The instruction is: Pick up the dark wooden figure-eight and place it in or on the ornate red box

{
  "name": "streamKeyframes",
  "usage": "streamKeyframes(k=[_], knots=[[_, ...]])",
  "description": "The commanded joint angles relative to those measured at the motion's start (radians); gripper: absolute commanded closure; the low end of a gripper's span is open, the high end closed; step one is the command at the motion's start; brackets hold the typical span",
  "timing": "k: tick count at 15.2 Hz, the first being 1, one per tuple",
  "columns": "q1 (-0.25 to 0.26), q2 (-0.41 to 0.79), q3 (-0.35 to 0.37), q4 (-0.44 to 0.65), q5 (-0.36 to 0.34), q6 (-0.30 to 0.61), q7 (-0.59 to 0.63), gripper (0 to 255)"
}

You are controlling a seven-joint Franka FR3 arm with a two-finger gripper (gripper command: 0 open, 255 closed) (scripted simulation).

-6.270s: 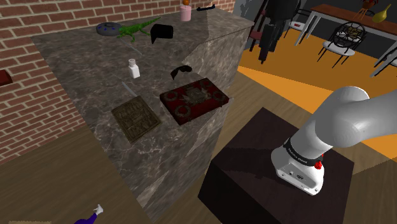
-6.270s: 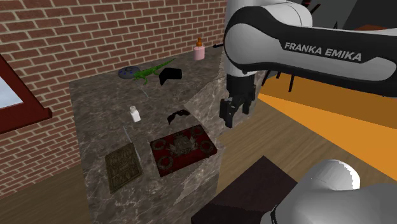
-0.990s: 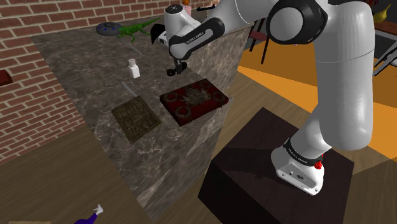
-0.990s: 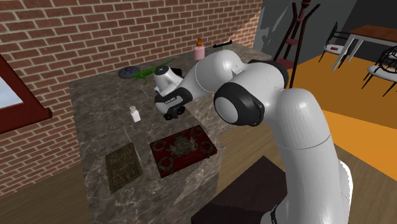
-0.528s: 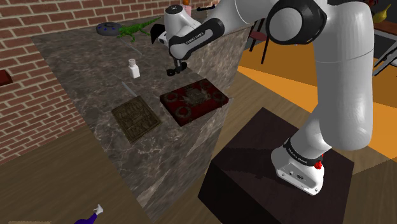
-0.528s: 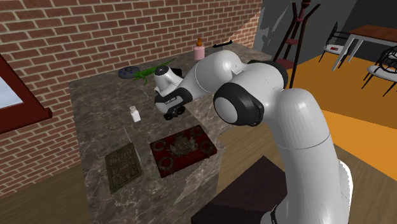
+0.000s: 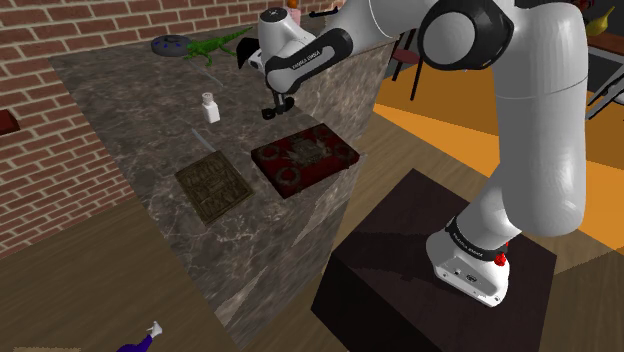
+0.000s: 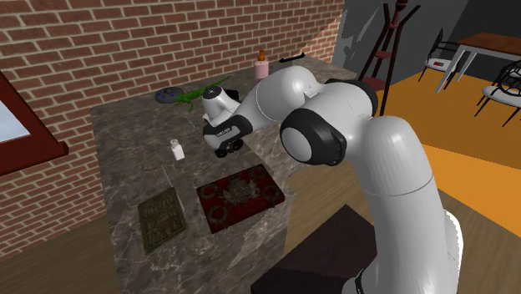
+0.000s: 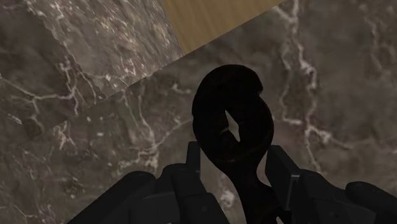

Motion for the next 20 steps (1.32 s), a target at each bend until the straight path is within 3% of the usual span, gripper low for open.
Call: streamKeyframes(k=[1, 14, 15, 19, 20], knots=[[0.000, 0.000, 0.000, 0.000, 0.000, 0.000, 0.000, 255], [0.000, -0.079, 0.004, 0.028, 0.009, -0.103, -0.029, 255], [0.000, -0.079, 0.004, 0.028, 0.009, -0.103, -0.029, 0], [-0.112, -0.024, 0.047, 0.121, 0.143, -0.288, -0.172, 0], [-0.114, -0.018, 0.047, 0.118, 0.143, -0.278, -0.172, 0]])
